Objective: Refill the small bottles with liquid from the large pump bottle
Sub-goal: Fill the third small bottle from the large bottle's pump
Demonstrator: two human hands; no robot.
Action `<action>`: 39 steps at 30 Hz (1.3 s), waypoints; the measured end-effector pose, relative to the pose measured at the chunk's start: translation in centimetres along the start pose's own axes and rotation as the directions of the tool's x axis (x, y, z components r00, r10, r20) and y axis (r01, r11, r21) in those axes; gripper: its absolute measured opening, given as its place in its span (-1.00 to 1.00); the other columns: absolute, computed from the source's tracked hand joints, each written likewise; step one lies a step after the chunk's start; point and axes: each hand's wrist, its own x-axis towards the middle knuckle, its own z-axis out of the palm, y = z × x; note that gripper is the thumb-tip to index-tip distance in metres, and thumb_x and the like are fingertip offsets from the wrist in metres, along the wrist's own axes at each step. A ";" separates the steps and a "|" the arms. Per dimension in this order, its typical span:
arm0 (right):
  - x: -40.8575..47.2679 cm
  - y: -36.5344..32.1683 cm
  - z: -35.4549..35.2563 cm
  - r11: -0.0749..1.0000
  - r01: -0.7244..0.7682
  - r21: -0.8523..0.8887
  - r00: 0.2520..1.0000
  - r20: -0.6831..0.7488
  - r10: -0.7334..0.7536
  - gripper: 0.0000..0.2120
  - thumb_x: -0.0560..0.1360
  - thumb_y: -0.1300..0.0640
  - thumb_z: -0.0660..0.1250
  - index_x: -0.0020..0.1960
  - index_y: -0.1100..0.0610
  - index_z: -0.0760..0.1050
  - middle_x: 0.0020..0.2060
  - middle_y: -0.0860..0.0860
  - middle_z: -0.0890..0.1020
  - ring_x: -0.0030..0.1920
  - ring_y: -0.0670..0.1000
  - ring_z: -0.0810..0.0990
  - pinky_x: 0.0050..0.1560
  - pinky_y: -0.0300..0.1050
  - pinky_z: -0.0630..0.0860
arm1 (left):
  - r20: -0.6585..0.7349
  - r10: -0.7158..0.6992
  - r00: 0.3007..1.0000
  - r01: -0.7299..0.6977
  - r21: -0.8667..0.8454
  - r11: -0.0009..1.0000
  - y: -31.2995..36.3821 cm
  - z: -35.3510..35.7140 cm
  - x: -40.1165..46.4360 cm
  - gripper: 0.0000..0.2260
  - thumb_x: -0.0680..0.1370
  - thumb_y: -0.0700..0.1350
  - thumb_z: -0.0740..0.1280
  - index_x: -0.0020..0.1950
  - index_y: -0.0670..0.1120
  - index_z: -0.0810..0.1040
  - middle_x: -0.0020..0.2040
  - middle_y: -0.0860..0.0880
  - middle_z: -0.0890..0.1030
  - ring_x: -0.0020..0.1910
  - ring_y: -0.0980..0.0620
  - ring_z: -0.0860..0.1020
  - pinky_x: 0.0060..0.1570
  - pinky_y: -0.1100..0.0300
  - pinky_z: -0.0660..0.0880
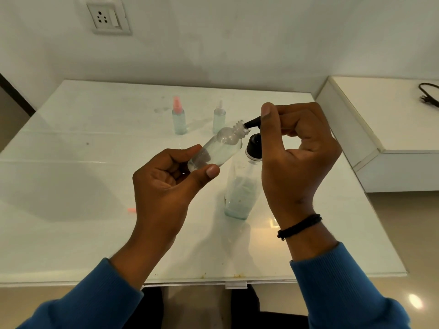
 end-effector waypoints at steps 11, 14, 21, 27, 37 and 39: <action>-0.3 0.4 0.0 1.000 -0.004 -0.005 1.000 0.015 0.004 -0.81 0.56 0.22 0.43 -0.22 0.10 0.56 -0.29 -0.07 0.56 -0.25 0.02 0.54 -0.18 -0.13 0.47 | 0.008 -0.053 0.999 0.053 0.009 0.999 -0.2 -0.2 0.0 -0.67 0.28 -0.17 0.57 0.02 -0.14 0.68 -0.07 -0.04 0.75 -0.04 -0.03 0.73 -0.03 0.20 0.65; -0.6 0.6 0.1 1.000 -0.021 -0.001 1.000 0.014 0.021 -0.79 0.56 0.23 0.43 -0.25 0.21 0.59 -0.30 -0.05 0.56 -0.25 0.04 0.54 -0.19 -0.09 0.47 | 0.009 -0.059 0.998 0.059 0.009 0.998 -0.3 -0.1 -0.2 -0.68 0.28 -0.16 0.57 0.01 -0.13 0.68 -0.08 -0.03 0.75 -0.06 -0.02 0.73 -0.03 0.18 0.65; -0.5 0.0 0.2 1.000 -0.003 0.006 0.999 0.051 0.003 -0.80 0.56 0.20 0.43 -0.23 0.20 0.61 -0.27 -0.07 0.60 -0.22 0.01 0.59 -0.17 -0.08 0.51 | 0.049 -0.047 0.998 0.045 0.039 0.998 -0.5 -0.4 0.0 -0.60 0.28 -0.07 0.57 0.04 -0.23 0.66 -0.05 -0.09 0.75 -0.04 -0.11 0.73 0.00 0.09 0.67; -0.4 0.3 0.0 0.999 -0.017 0.027 0.997 0.075 0.015 -0.84 0.56 0.20 0.45 -0.18 0.25 0.63 -0.20 -0.06 0.62 -0.18 -0.09 0.59 -0.21 -0.27 0.52 | 0.104 -0.032 0.994 0.024 0.076 0.997 -0.2 -0.3 -0.1 -0.64 0.28 -0.02 0.56 0.01 -0.13 0.66 -0.09 -0.07 0.74 -0.08 -0.06 0.71 -0.07 0.22 0.62; -0.5 0.0 0.1 0.998 -0.043 0.055 0.998 0.058 0.040 -0.92 0.57 0.15 0.44 -0.10 0.08 0.58 -0.17 -0.13 0.61 -0.17 -0.09 0.61 -0.19 -0.34 0.52 | 0.278 0.017 0.960 -0.079 0.212 0.974 0.0 -0.2 -0.3 -0.61 0.42 -0.07 0.53 0.24 -0.01 0.64 0.07 0.07 0.74 0.07 -0.03 0.70 0.09 0.11 0.65; -0.5 -0.2 0.1 0.998 -0.037 0.059 0.998 0.055 0.034 -0.92 0.57 0.14 0.43 -0.09 0.05 0.56 -0.16 -0.15 0.61 -0.17 -0.09 0.61 -0.19 -0.34 0.52 | 0.275 0.017 0.961 -0.082 0.229 0.970 -0.1 -0.2 -0.3 -0.64 0.43 -0.07 0.54 0.22 -0.01 0.66 0.05 0.07 0.74 0.06 -0.04 0.70 0.09 0.06 0.66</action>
